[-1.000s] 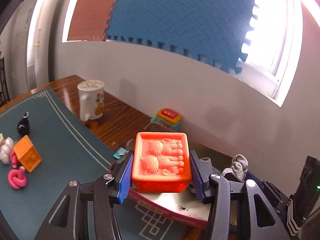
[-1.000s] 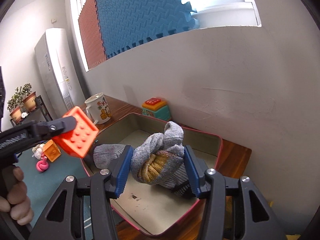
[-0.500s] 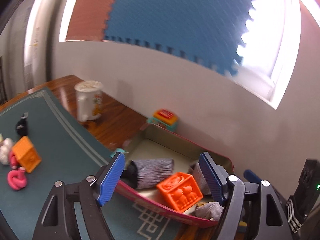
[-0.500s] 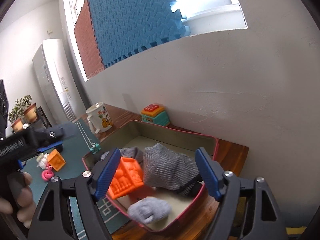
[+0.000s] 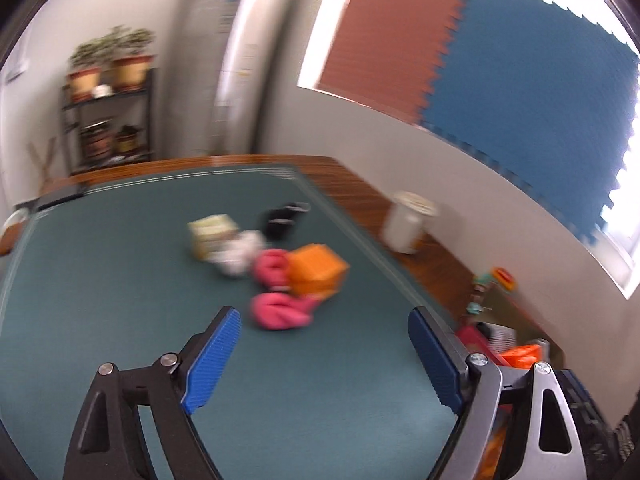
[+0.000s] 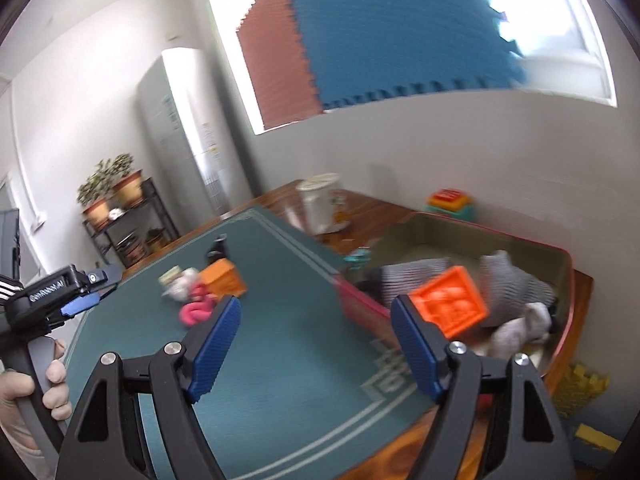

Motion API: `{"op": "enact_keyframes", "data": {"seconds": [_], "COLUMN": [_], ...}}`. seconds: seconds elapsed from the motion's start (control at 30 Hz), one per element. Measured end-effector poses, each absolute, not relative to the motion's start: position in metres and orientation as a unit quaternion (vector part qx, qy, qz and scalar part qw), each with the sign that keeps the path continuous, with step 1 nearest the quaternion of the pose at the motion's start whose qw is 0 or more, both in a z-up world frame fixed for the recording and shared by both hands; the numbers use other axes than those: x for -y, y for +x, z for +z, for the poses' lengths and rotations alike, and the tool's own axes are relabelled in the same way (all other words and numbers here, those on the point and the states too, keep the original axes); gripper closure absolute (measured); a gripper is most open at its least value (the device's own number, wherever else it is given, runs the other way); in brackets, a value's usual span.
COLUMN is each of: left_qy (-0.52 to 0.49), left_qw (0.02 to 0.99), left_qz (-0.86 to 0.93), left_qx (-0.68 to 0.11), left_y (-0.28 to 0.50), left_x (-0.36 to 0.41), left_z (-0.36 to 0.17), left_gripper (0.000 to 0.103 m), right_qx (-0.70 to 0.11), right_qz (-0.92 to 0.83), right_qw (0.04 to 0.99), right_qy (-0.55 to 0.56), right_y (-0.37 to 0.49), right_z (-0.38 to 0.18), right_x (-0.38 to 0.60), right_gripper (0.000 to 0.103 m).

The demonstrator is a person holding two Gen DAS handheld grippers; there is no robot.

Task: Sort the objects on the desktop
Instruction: 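Carry both items to the red box and release them there, then move both open tools back over the remaining toys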

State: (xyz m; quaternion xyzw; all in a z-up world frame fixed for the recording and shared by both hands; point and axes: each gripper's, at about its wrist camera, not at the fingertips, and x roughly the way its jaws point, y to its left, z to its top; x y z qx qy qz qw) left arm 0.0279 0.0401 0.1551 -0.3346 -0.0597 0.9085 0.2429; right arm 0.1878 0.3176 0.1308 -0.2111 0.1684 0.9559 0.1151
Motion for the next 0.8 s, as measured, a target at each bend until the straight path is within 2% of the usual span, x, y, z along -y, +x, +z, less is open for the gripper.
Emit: {"op": "enact_keyframes", "data": {"seconds": [0.2,0.4,0.63,0.8], "left_qy": [-0.343,-0.329,-0.329,-0.336], "left_qw": [0.218,0.212,0.220,0.206], "left_qz": [0.908,0.908,0.901,0.907], "left_qx": [0.104,0.149,0.177,0.150], "left_y": [0.007,-0.003,-0.014,-0.015], "left_x": [0.044,0.088,0.101,0.089], "left_z": [0.154,0.161,0.163,0.153], "left_gripper": [0.015,0.015,0.015,0.015], "right_qx": [-0.148,-0.125,-0.099,-0.110], "right_qz": [0.962,0.966,0.972,0.967], "right_qw": [0.095,0.086,0.072,0.075], "right_qy": [-0.209,-0.209,-0.198,-0.215], "right_y": [0.178,0.170,0.163,0.158], "right_z": [0.156,0.176,0.193,0.178], "right_x": [-0.250,-0.200,-0.176,-0.194], "right_gripper": [0.021,0.021,0.020,0.020]}}
